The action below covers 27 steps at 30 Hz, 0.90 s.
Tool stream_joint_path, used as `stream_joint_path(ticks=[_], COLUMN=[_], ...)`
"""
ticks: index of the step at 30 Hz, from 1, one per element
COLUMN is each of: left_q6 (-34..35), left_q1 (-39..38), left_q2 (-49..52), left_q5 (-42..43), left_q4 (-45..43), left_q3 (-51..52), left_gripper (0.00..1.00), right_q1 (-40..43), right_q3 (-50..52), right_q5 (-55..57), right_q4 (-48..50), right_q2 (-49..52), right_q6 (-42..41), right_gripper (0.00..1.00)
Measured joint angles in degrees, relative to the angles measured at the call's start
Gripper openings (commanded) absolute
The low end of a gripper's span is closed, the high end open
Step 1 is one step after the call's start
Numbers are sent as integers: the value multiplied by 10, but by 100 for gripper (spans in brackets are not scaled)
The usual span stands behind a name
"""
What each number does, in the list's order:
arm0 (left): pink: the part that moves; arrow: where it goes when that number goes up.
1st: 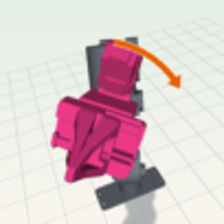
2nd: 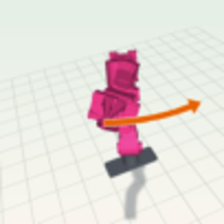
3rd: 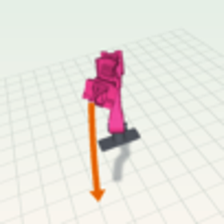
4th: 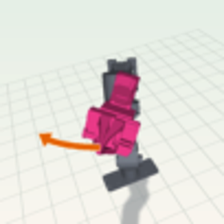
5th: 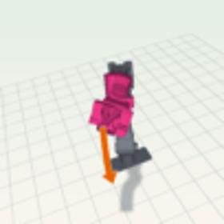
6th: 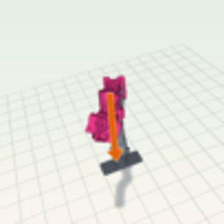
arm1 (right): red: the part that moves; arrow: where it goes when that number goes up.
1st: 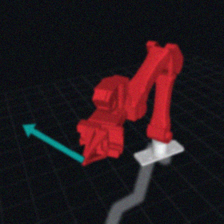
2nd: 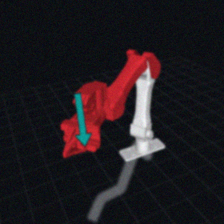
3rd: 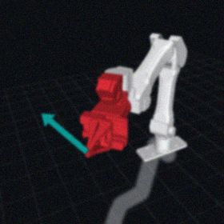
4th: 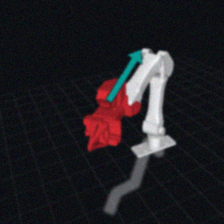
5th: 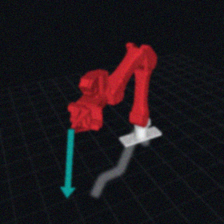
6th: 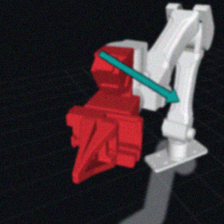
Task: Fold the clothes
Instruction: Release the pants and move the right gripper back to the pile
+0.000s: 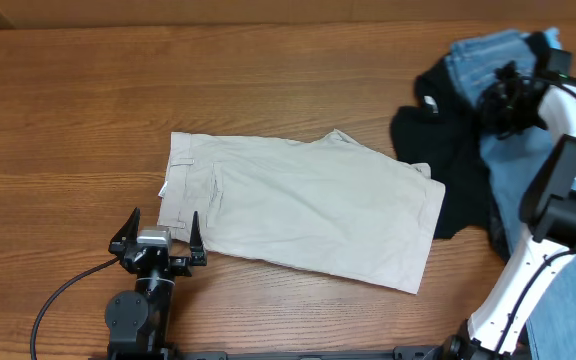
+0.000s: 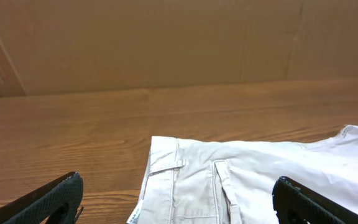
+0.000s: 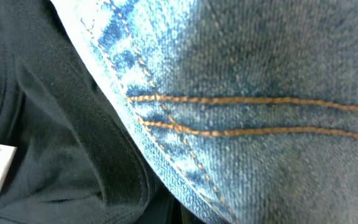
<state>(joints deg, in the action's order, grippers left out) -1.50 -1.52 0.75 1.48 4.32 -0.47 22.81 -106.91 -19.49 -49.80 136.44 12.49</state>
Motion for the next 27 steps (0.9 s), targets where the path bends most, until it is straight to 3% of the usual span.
stream_joint_path(ticks=[16, 23, 27], left_q6=[0, 0, 0], left_q1=[0, 0, 0], left_q2=[0, 0, 0], left_q5=[0, 0, 0], left_q4=[0, 0, 0], left_q3=[0, 0, 0], left_gripper=[100, 100, 100], right_q1=[112, 137, 139], right_q3=[-8, -73, -150], right_q5=[157, 188, 147], right_q4=[82, 4, -69], right_q2=[2, 24, 38], right_q6=[34, 15, -14], right_gripper=[4, 30, 30])
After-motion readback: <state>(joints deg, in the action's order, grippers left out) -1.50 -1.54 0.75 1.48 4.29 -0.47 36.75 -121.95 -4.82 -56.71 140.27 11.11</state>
